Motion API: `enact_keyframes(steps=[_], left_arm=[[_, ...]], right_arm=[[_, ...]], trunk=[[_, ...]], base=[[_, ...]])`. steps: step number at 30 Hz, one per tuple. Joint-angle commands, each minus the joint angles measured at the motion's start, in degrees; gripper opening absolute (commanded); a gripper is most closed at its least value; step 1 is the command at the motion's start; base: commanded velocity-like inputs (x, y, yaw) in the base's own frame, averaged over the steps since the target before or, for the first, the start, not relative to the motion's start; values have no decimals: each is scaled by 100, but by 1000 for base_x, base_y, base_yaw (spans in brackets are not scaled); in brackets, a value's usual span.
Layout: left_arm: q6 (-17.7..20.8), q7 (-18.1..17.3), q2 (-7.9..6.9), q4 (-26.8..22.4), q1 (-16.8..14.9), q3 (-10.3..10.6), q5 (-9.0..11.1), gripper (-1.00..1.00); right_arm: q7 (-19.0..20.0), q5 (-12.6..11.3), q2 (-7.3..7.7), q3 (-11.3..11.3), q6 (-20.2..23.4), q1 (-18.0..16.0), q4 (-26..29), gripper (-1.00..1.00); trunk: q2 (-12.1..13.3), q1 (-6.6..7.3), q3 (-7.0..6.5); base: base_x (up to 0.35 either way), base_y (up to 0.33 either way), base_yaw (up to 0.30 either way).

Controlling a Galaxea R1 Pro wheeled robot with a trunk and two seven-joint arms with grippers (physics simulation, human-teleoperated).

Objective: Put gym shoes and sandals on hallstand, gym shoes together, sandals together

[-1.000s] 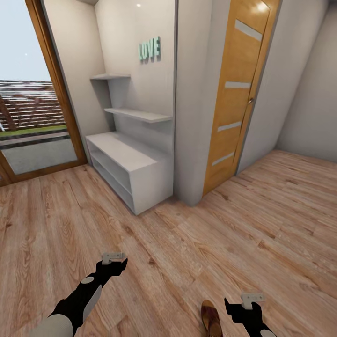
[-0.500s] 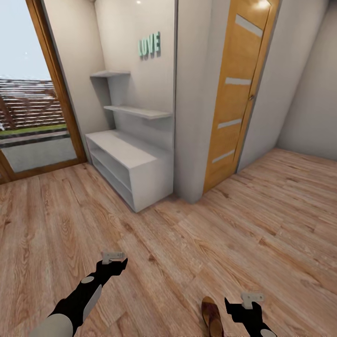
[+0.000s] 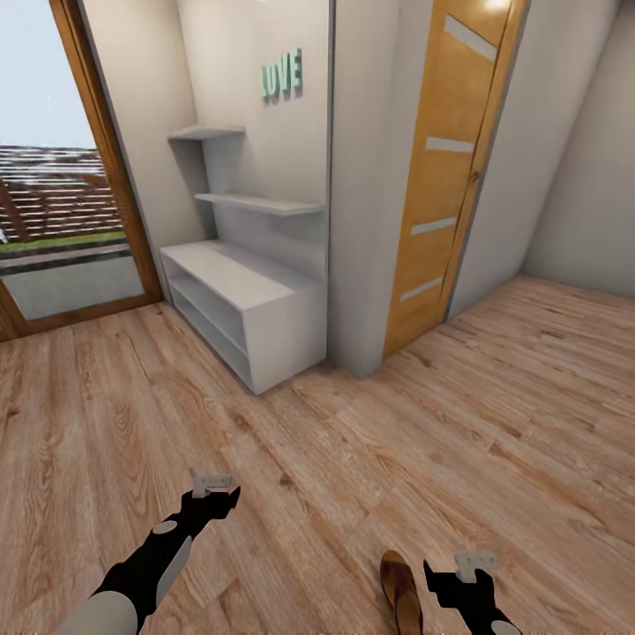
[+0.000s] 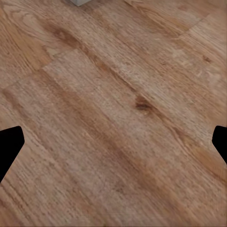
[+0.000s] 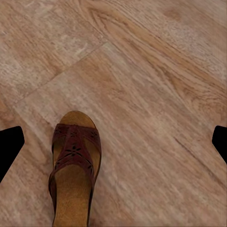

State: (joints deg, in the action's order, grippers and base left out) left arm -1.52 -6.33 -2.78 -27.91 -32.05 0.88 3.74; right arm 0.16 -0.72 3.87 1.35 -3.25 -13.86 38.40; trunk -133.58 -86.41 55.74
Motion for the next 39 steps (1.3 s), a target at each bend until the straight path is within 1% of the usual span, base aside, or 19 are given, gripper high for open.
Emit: enact_keyframes(steps=[1,24,39], left_arm=[[-15,-18,-3,5,-3,9,39,100],[-15,-18,-3,5,-11,9,40,100],[-15,-21,-6,-15,-25,3,50,100]], right_arm=[[2,-8,-1,4,-18,-3,-4,100],[2,0,-1,-3,-18,-3,-7,100],[6,1,-1,-3,-16,-3,-12,100]], trunk=[[-43,-21,29],[-966,-526,637],[-986,-565,1105]], base=[[0,0,0],[0,0,0],[0,0,0]])
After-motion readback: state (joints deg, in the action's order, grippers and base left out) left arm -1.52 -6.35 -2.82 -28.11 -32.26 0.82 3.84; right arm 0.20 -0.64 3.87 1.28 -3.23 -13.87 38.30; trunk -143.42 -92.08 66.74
